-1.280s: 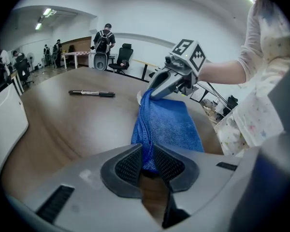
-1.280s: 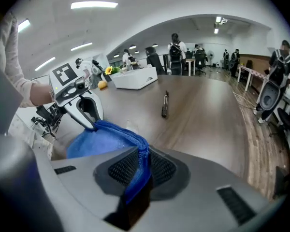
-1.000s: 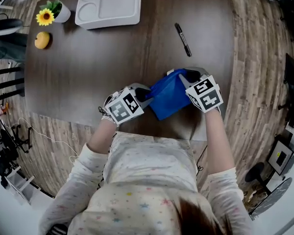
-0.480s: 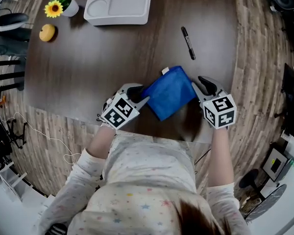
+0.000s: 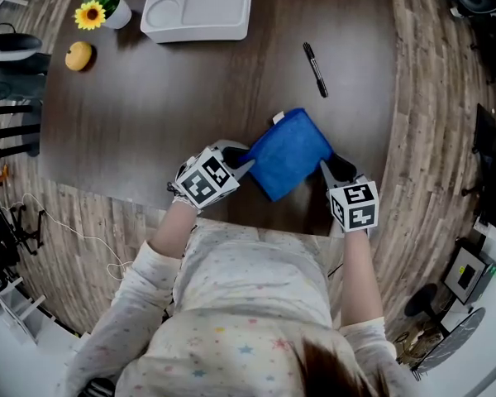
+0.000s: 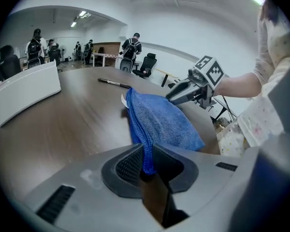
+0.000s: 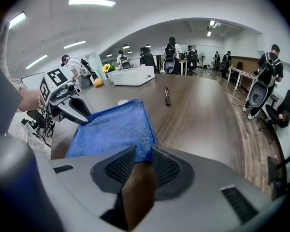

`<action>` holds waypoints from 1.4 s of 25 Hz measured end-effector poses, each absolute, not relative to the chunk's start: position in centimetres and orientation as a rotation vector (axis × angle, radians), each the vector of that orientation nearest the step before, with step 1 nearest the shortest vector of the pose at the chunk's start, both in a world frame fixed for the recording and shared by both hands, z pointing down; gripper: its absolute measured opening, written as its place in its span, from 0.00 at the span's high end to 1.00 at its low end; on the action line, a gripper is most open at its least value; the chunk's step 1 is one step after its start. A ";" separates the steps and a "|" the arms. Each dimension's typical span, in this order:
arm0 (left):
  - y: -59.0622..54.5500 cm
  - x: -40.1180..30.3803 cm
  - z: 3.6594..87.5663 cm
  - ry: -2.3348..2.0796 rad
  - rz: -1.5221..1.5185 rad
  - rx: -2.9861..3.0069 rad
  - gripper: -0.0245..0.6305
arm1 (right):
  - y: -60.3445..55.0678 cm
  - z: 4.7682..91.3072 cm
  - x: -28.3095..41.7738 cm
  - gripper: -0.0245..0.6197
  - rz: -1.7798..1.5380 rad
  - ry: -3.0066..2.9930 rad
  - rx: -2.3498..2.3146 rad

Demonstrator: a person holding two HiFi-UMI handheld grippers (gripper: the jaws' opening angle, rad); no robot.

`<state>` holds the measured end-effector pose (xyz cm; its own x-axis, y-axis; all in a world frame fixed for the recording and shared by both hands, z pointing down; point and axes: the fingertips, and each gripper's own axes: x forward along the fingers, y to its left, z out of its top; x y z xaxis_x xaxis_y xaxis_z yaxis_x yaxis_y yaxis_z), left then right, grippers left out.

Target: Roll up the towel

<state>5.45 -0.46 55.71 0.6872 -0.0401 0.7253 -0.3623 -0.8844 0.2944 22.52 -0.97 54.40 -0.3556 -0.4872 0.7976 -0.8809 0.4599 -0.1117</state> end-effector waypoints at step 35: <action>4.3 1.6 52.9 -0.661 0.817 2.509 0.73 | 6.1 51.9 12.0 0.85 0.472 -2.321 0.538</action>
